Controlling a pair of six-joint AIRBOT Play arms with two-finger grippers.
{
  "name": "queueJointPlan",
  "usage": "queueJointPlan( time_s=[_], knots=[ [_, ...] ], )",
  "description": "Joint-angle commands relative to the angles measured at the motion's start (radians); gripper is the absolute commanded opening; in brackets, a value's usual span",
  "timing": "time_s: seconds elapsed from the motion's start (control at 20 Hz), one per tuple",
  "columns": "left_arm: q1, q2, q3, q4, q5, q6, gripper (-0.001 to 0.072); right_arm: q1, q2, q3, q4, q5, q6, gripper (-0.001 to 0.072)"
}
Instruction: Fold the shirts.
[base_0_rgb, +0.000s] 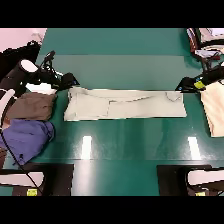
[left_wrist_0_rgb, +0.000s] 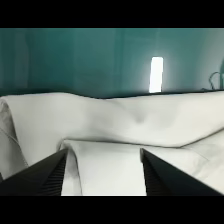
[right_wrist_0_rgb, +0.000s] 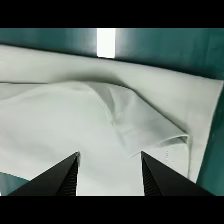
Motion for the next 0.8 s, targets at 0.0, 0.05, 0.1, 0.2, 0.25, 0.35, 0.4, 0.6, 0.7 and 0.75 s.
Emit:
queueJointPlan(
  time_s=[0.0,0.05,0.1,0.2,0.25,0.35,0.4,0.6,0.7,0.75],
  knots=[
    [0.000,-0.010,0.087,-0.012,-0.119,0.003,0.0538,-0.101,-0.018,0.023,0.045,0.100,-0.022,0.0448],
    [-0.002,-0.010,0.103,-0.014,-0.145,0.003,0.0535,-0.140,-0.018,0.023,0.045,0.132,-0.031,0.0448],
    [-0.002,-0.010,0.111,-0.026,-0.165,0.003,0.0332,-0.182,-0.018,0.023,0.045,0.154,-0.034,0.0448],
    [-0.002,-0.010,0.112,-0.050,-0.196,0.052,0.0027,-0.256,-0.018,0.016,0.048,0.161,-0.034,0.0448],
    [-0.002,-0.010,0.112,-0.053,-0.207,0.055,0.0027,-0.289,-0.018,-0.002,0.047,0.153,-0.034,0.0451],
    [-0.003,-0.010,0.109,-0.081,-0.212,0.054,0.0027,-0.338,-0.019,-0.078,0.055,0.129,-0.063,0.0520],
    [-0.013,-0.010,0.109,-0.079,-0.206,0.055,0.0027,-0.355,-0.020,-0.132,0.085,0.104,-0.098,0.0544],
    [-0.109,-0.012,0.109,-0.070,-0.172,0.054,0.0027,-0.385,-0.075,-0.269,0.247,0.033,-0.191,0.0554],
    [-0.167,-0.012,0.109,-0.070,-0.121,0.049,0.0026,-0.361,-0.130,-0.271,0.310,0.044,-0.211,0.0552],
    [-0.193,-0.013,0.109,-0.070,-0.095,0.045,0.0026,-0.344,-0.147,-0.271,0.322,0.041,-0.217,0.0553]
  ],
)
